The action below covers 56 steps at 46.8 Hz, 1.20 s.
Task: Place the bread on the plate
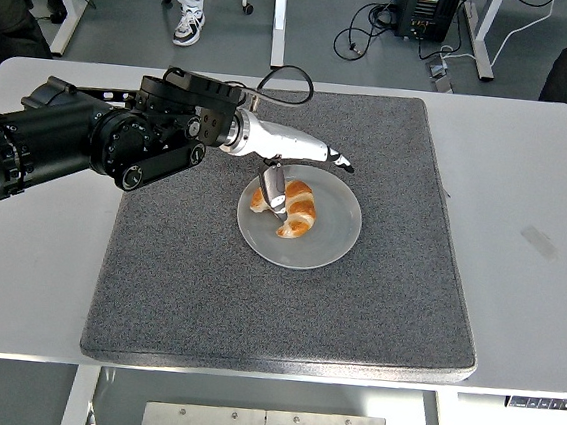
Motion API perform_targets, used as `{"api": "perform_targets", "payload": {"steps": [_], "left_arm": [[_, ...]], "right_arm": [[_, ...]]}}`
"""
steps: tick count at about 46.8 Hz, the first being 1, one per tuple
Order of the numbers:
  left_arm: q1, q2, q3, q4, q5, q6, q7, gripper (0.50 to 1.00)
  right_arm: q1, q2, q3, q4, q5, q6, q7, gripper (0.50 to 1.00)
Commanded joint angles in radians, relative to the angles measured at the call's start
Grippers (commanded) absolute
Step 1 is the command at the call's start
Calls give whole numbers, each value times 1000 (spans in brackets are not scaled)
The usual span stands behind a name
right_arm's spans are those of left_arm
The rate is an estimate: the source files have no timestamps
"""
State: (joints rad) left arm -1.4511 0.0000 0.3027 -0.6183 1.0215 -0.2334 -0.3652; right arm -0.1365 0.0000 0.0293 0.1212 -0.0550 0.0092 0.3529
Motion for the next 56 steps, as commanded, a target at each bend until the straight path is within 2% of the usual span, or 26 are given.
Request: {"api": "perform_targets", "payload": {"steps": [1,17,31,40,43,49,56], "left_arm": [[-32,0,-2,0,-32,-1,0,983],[-52,0,-24,2,-54,-1,2,983],[-107,0,-39,14,-210,2,0,983],[-133,0,-106,35,-307,20,0,981],[-129,0,-132,75,-340,49,0,981],[-121,0,-163,141,-426,146,-1,981],[-123,0,-166,173,-569,288,0,983]], "right_arm": [[0,0,0,0,0,0,0,1000],[0,0,0,0,0,0,0,1000],[0,0,0,0,0,0,0,1000],[0,0,7,12,0,6,0,1000],[0,0,1,12,0,8,0,1000],[-3,0,1,12,0,5,0,1000],[-3,0,0,3,0,3,0,1000]]}}
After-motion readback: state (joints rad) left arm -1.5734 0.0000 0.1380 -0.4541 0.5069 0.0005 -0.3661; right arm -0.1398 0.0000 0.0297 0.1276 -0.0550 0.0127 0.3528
